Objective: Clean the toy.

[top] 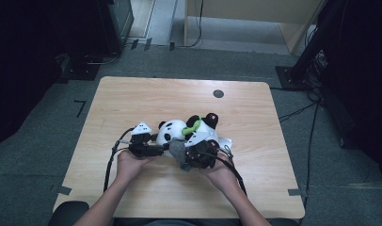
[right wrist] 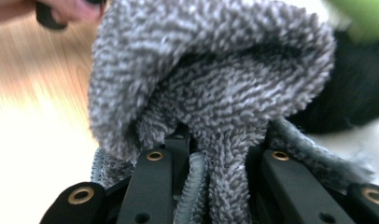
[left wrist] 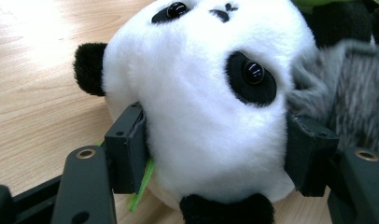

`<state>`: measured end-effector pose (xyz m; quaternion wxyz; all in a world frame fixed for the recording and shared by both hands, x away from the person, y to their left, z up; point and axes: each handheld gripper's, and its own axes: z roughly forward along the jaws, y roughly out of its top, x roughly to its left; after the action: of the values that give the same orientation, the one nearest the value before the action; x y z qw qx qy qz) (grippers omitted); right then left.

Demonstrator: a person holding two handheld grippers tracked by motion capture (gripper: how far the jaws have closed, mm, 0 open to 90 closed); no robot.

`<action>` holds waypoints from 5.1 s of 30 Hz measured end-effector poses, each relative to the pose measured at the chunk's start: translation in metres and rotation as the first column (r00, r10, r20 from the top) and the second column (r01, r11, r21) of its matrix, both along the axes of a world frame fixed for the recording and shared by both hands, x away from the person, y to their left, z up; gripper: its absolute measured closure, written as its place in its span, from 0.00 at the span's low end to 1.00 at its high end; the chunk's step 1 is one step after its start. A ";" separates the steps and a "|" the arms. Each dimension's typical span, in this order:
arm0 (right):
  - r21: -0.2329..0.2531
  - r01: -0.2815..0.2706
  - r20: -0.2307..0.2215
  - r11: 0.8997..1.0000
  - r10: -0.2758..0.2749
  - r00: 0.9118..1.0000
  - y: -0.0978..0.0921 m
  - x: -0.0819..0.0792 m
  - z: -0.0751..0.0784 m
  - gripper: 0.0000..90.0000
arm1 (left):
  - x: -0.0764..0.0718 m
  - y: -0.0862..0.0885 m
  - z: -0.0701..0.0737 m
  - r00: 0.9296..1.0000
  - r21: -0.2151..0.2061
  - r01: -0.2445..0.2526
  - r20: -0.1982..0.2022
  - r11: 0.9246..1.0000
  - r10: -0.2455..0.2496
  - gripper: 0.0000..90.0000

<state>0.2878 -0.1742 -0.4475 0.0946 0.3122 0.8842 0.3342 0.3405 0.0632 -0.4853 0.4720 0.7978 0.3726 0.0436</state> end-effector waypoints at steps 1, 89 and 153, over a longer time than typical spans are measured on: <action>-0.009 0.000 -0.006 1.000 0.000 1.000 -0.001 -0.001 -0.003 0.82 | 0.000 0.000 0.000 1.000 0.000 0.001 0.000 1.000 -0.001 0.37; -0.017 0.013 -0.015 1.000 -0.014 1.000 -0.004 -0.013 -0.026 0.82 | 0.002 0.003 0.000 1.000 -0.028 0.002 -0.024 1.000 -0.002 0.34; 0.270 0.253 0.090 0.929 -0.286 0.954 -0.115 -0.002 0.065 0.81 | 0.000 0.003 -0.001 1.000 -0.010 0.026 0.006 1.000 -0.026 0.33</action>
<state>0.2857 -0.2893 -0.3827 0.1550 0.4184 0.7744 0.4486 0.3408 0.0659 -0.4866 0.4775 0.8002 0.3609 0.0381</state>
